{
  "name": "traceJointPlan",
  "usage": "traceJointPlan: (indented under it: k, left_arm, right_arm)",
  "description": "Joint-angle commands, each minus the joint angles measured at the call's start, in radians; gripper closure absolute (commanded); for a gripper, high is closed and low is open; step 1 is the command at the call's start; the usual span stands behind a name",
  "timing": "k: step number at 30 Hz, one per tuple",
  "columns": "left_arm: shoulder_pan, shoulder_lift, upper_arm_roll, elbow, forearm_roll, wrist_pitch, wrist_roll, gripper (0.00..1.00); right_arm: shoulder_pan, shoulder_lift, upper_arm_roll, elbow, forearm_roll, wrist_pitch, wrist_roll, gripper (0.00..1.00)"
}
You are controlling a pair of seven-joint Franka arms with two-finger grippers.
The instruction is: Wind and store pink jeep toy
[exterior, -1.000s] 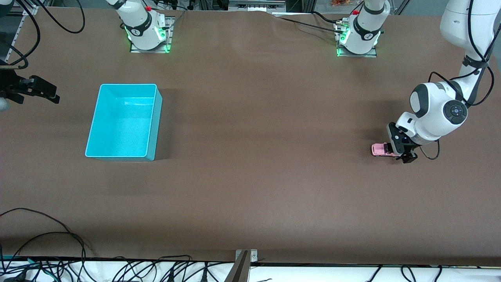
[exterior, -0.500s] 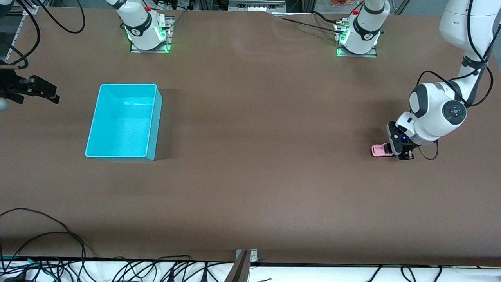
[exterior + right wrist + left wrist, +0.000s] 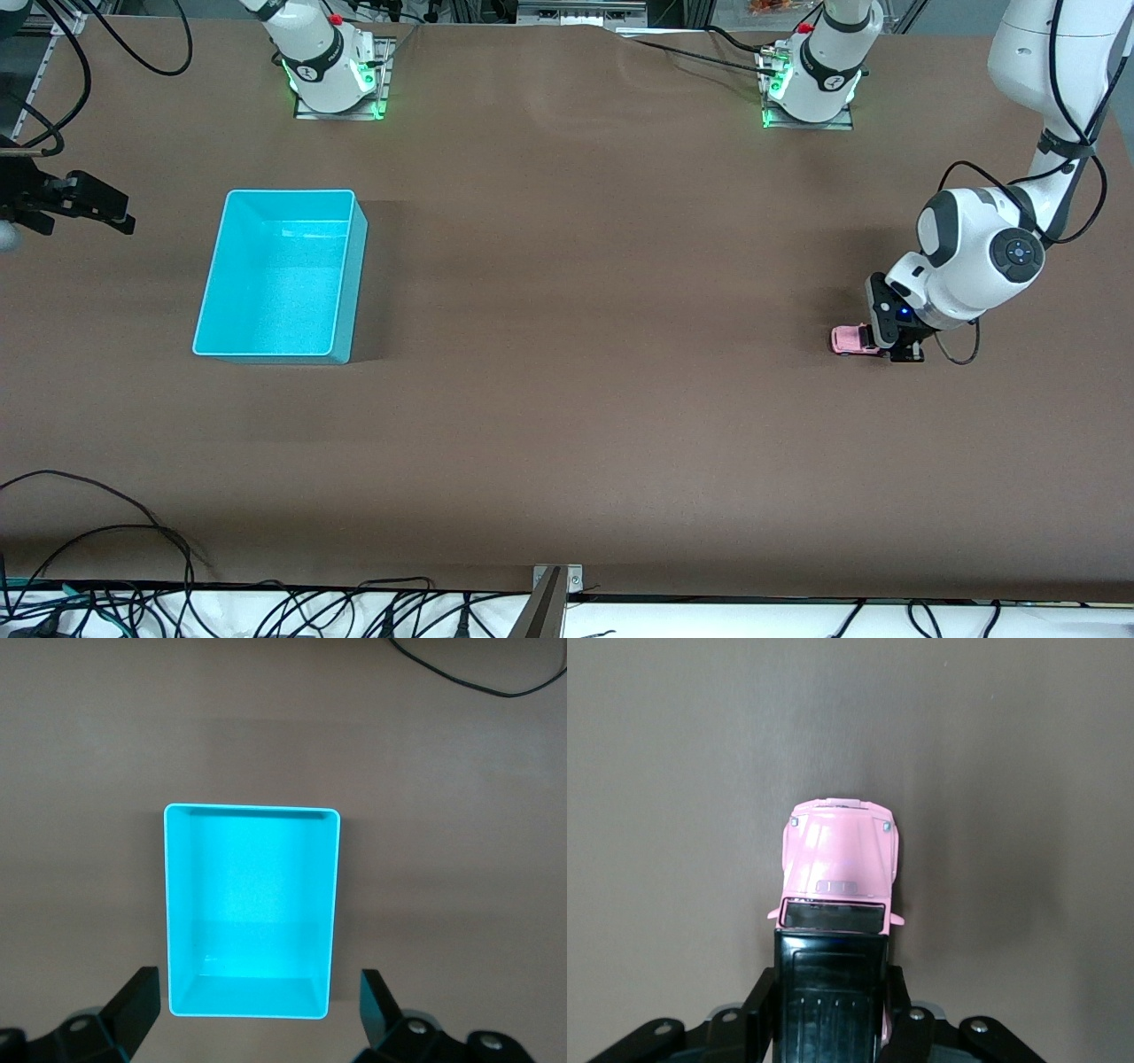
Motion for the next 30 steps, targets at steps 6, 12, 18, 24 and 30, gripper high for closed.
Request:
traceJointPlan:
  k: [6,12,18,24,30]
  left_arm:
    - [0.017,0.009,-0.003,0.007,0.02,0.01,0.029,0.9]
    - [0.065,0.029,-0.003,0.01,0.02,0.01,0.032,0.9]
    - [0.106,0.044,-0.005,0.04,0.018,0.01,0.069,0.9]
    - [0.167,0.07,-0.005,0.08,0.009,0.01,0.118,0.9]
    - [0.253,0.134,-0.008,0.157,0.006,0.01,0.196,0.9]
  right_arm:
    - [-0.003,-0.009,0.002,-0.009,0.0,-0.004,-0.014,0.0]
    - [-0.003,-0.009,0.002,-0.009,0.0,-0.003,-0.014,0.0]
    - [-0.003,-0.009,0.002,-0.009,0.0,-0.003,-0.014,0.0]
    - [-0.003,-0.009,0.002,-0.009,0.0,-0.003,-0.014,0.0]
    - [-0.005,-0.009,0.002,-0.009,0.0,-0.003,-0.014,0.0]
